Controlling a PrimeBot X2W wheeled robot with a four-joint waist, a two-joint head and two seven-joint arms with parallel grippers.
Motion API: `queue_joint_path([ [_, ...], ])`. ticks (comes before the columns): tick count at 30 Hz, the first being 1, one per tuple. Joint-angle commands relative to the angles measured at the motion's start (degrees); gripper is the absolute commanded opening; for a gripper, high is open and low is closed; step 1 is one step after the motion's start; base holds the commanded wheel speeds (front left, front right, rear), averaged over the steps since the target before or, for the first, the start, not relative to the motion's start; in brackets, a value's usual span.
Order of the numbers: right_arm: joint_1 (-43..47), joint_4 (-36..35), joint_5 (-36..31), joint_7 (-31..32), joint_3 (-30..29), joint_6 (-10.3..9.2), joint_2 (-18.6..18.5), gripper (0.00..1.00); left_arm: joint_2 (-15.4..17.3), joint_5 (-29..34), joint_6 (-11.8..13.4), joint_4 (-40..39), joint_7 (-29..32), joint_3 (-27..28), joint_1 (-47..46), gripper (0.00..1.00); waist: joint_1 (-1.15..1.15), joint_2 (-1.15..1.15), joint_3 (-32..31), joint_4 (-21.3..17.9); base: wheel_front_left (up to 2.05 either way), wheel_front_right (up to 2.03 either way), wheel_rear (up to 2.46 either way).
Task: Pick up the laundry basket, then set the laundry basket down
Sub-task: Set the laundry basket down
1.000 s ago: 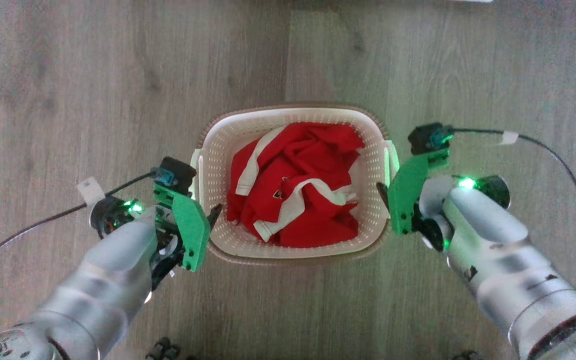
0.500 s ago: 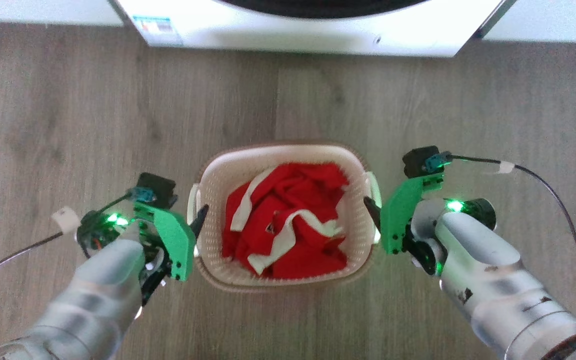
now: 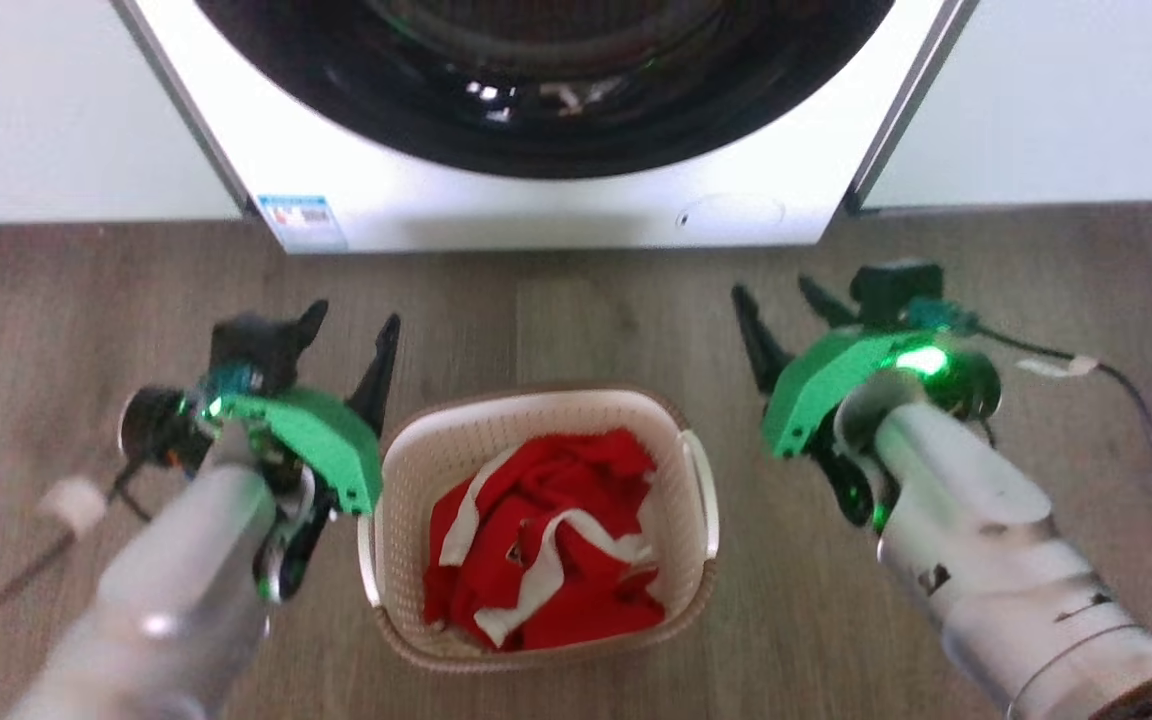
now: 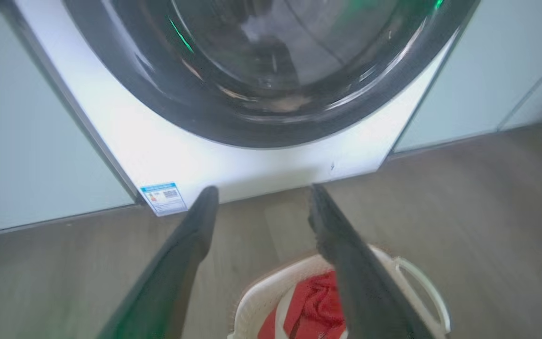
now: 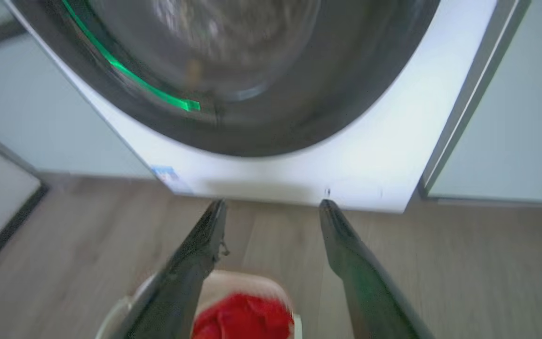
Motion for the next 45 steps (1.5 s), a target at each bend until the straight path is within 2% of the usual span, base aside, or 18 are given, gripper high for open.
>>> queue_joint_path([
  [1,0.5,-3.8,-2.1,-0.9,-2.4,0.40,1.1,1.00,2.4,2.6,1.1,-4.8,-0.6,5.4,1.2,1.00,0.00,0.00,-2.2,-1.1,0.00,0.00,0.00],
  [5,4.1,-14.8,-9.2,-1.0,-11.8,0.40,1.1,1.00,2.0,9.8,2.1,-15.5,-0.6,14.3,7.6,1.00,0.00,0.00,-4.5,-1.4,0.00,0.00,0.00],
  [9,9.3,-26.2,-14.1,-1.0,-18.3,0.40,1.1,1.00,0.3,14.9,1.1,-23.8,-0.6,21.6,12.4,1.00,0.00,0.00,-6.5,-1.4,0.00,0.00,0.00],
  [14,14.0,-37.5,-17.6,-1.0,-22.7,0.40,1.1,1.00,-2.2,19.0,-1.0,-31.4,-0.6,28.8,16.2,1.00,0.00,0.00,-8.5,-1.4,0.00,0.00,0.00],
  [19,17.8,-44.6,-19.4,-1.0,-25.3,0.40,1.1,1.00,-4.5,20.5,-2.5,-34.7,-0.6,33.1,19.4,1.00,0.00,0.00,-9.9,-1.4,0.00,0.00,0.00],
  [26,22.5,-48.2,-22.4,-1.0,-26.1,0.40,1.1,1.00,-6.9,24.4,-4.2,-39.4,-0.6,36.4,24.1,1.00,0.00,0.00,-10.4,-1.2,0.00,0.00,0.00],
  [31,25.0,-48.7,-23.5,-1.0,-26.6,0.40,1.1,1.00,-8.9,25.5,-5.3,-39.8,-0.6,38.2,27.5,1.00,0.00,0.00,-10.5,-1.1,0.00,0.00,0.00],
  [39,31.3,-49.1,-24.1,-1.0,-27.3,0.40,1.1,1.00,-12.1,27.4,-8.5,-39.1,-0.6,40.3,33.2,1.00,0.00,0.00,-10.7,-1.0,0.00,0.00,0.00],
  [45,35.9,-48.4,-24.2,-1.0,-27.7,0.40,1.1,1.00,-13.8,27.9,-9.7,-37.6,-0.6,41.8,36.1,1.00,0.00,0.00,-10.7,-1.2,0.00,0.00,0.00],
])
